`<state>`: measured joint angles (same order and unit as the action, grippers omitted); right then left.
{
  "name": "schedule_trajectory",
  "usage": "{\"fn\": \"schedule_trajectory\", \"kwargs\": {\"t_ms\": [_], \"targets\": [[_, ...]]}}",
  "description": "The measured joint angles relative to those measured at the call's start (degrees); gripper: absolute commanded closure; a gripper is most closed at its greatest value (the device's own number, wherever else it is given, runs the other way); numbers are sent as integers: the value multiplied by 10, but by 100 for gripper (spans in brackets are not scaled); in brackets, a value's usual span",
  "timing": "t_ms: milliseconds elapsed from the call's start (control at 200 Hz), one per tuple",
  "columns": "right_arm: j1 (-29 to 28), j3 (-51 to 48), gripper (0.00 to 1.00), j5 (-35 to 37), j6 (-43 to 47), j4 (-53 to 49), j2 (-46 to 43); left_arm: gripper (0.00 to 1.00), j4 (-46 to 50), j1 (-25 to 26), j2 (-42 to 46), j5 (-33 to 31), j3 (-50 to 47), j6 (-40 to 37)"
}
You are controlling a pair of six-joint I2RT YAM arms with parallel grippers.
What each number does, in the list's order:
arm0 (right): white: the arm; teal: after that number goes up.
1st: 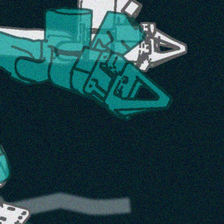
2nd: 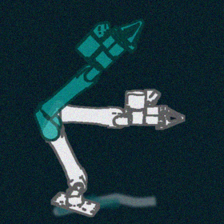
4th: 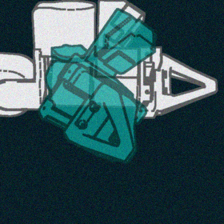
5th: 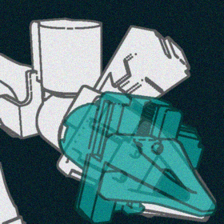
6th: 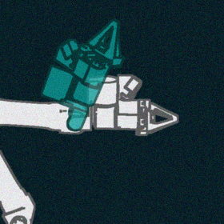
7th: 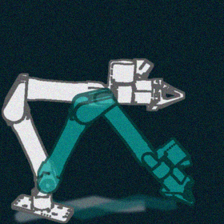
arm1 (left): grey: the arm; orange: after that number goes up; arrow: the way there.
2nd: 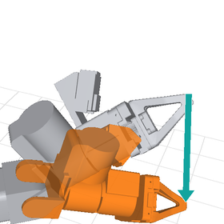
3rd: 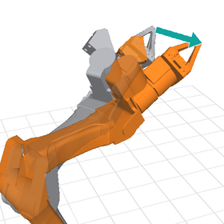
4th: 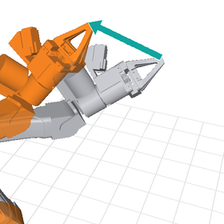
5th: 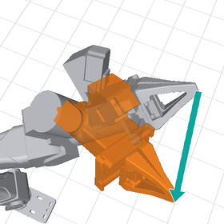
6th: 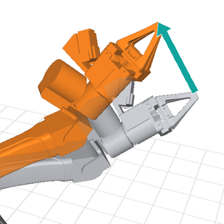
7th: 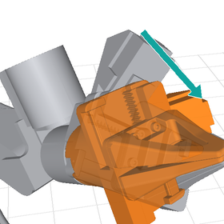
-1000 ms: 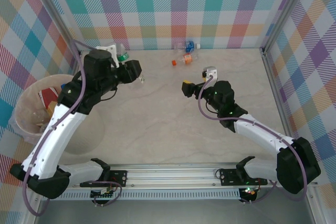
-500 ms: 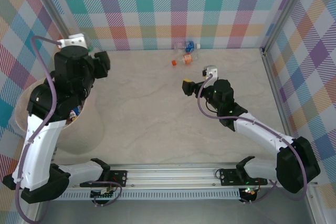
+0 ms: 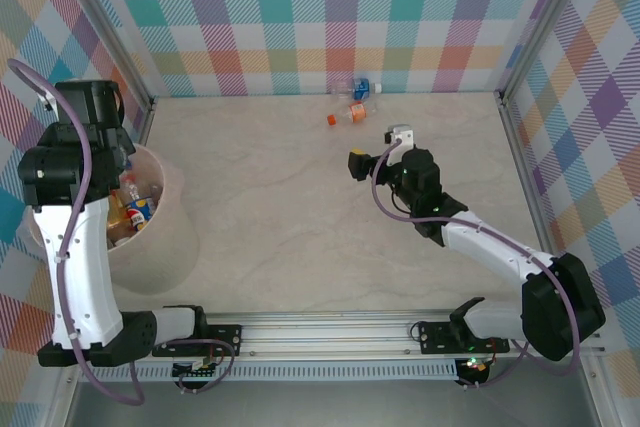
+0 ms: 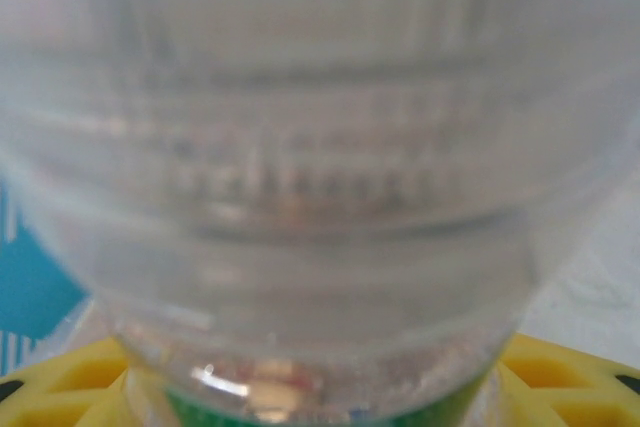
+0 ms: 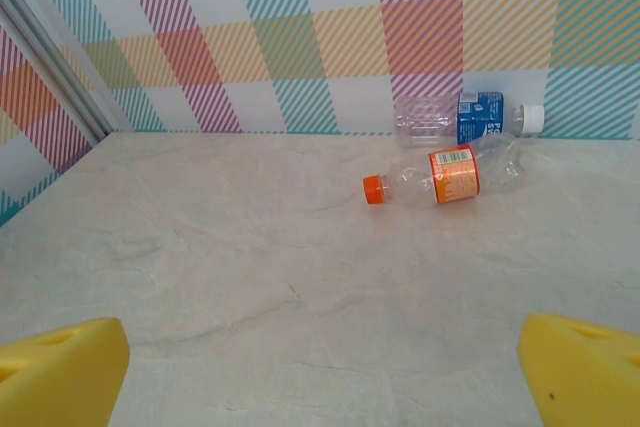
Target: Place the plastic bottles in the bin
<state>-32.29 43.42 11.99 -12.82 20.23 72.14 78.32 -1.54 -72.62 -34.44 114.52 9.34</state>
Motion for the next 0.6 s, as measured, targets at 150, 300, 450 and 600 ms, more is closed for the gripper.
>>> {"fn": "schedule_trajectory", "kwargs": {"t_ms": [150,300,450,600], "targets": [[0,6,0,2,0,-10,0,39,29,-14,-4,80,-42,3],[0,11,0,5,1,-19,2,19,44,-36,6,149,-106,2],[0,24,0,4,2,-24,11,0,57,-58,10,190,-118,-1],[0,26,0,4,2,-29,12,0,58,-59,9,223,-91,2]]}}
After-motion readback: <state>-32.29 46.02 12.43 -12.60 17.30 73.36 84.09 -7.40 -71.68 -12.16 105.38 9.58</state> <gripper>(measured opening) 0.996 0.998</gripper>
